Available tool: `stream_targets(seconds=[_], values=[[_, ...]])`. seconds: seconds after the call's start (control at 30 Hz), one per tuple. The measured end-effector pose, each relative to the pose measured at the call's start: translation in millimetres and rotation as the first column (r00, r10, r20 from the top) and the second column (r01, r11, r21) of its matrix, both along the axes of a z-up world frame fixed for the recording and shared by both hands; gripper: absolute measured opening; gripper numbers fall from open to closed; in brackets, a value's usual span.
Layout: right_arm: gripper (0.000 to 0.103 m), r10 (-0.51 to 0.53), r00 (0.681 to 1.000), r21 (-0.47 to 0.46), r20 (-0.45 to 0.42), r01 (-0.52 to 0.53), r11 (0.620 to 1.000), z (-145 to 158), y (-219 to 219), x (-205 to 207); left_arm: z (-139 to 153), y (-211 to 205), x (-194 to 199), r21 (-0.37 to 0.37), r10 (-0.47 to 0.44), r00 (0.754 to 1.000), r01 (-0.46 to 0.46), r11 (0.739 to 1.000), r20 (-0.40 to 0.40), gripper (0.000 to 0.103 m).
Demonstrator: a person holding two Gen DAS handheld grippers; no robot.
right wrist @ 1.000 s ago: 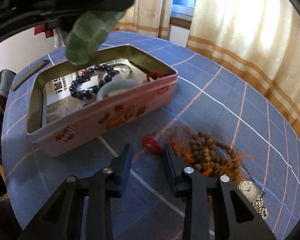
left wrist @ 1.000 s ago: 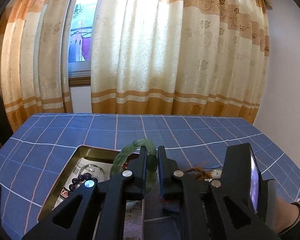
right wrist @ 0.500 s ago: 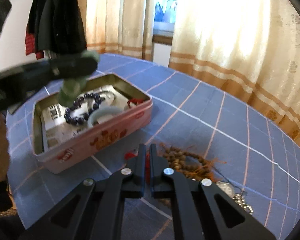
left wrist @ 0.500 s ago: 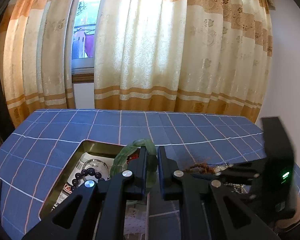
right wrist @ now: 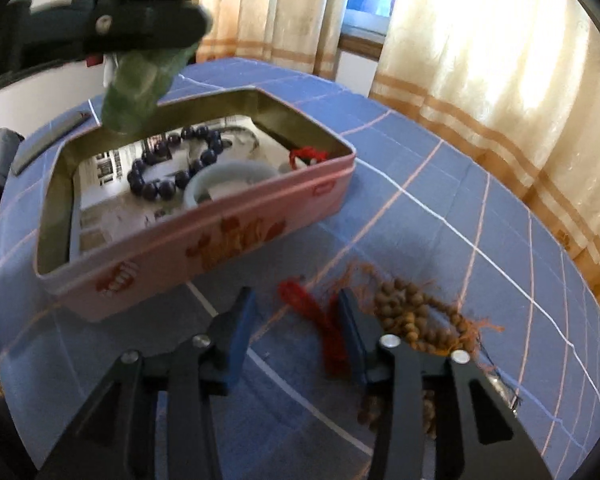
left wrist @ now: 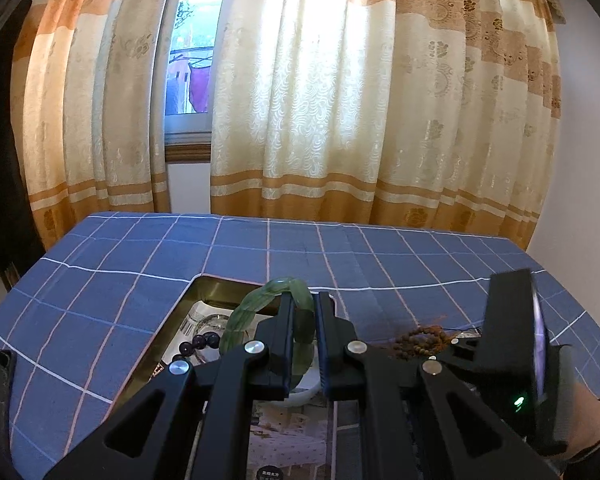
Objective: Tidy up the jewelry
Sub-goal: 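Hold the green bangle with the left tool while the right tool reaches the red tassel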
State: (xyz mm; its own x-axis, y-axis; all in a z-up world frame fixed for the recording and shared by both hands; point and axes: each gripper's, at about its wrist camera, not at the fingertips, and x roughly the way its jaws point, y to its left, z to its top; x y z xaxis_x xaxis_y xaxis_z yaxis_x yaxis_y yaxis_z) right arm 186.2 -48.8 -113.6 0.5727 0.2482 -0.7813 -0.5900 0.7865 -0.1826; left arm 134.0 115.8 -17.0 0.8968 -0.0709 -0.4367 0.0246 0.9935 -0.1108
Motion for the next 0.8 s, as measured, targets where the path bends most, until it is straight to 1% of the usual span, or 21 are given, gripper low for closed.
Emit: stream_targets(seconds=[0.03,0.07,0.17,0.23,0.43,0.57,0.6,0.67,0.73,0.77,0.8], values=[[0.004,-0.020,1.000,-0.015,0.006,0.020,1.000,0,-1,2,-1,1,0,-0.004,0.000,1.000,0.000,1.000,-0.001,0.009],[0.003,-0.032,0.999,-0.018,0.017,0.032,0.999,0,-4,2,-1,1,0,-0.005,-0.003,1.000,0.003,1.000,-0.002,0.009],[0.004,-0.055,0.997,0.036,0.055,0.053,0.998,12,-13,-1,0,1,-1,-0.002,-0.004,1.000,0.004,1.000,-0.004,0.009],[0.004,-0.074,0.992,0.083,0.101,0.066,0.994,31,-22,-6,-1,0,-1,0.002,-0.005,1.000,0.005,1.000,-0.003,0.009],[0.003,-0.125,0.970,0.178,0.207,0.088,0.980,84,-47,-20,4,-4,-5,0.009,-0.012,1.000,0.012,1.000,0.008,0.009],[0.003,-0.135,0.959,0.212,0.250,0.082,0.974,110,-52,-23,6,-9,-4,0.019,-0.022,1.000,0.021,1.000,0.011,0.009],[0.003,-0.134,0.958,0.218,0.255,0.078,0.973,114,-53,-26,7,-10,-4,0.022,-0.023,1.000,0.023,0.999,0.011,0.009],[0.003,-0.106,0.966,0.224,0.236,0.052,0.973,117,-50,-26,9,-10,-5,0.024,-0.024,1.000,0.024,0.999,0.015,0.009],[0.004,-0.072,0.972,0.209,0.224,0.024,0.978,111,-44,-26,10,-10,-5,0.027,-0.022,1.000,0.021,0.999,0.018,0.009],[0.004,-0.047,0.979,0.200,0.197,0.007,0.980,105,-39,-24,9,-9,-5,0.028,-0.018,1.000,0.018,0.999,0.018,0.009],[0.008,-0.029,0.984,0.189,0.175,-0.005,0.982,99,-37,-24,9,-8,-5,0.029,-0.014,1.000,0.014,0.999,0.016,0.009]])
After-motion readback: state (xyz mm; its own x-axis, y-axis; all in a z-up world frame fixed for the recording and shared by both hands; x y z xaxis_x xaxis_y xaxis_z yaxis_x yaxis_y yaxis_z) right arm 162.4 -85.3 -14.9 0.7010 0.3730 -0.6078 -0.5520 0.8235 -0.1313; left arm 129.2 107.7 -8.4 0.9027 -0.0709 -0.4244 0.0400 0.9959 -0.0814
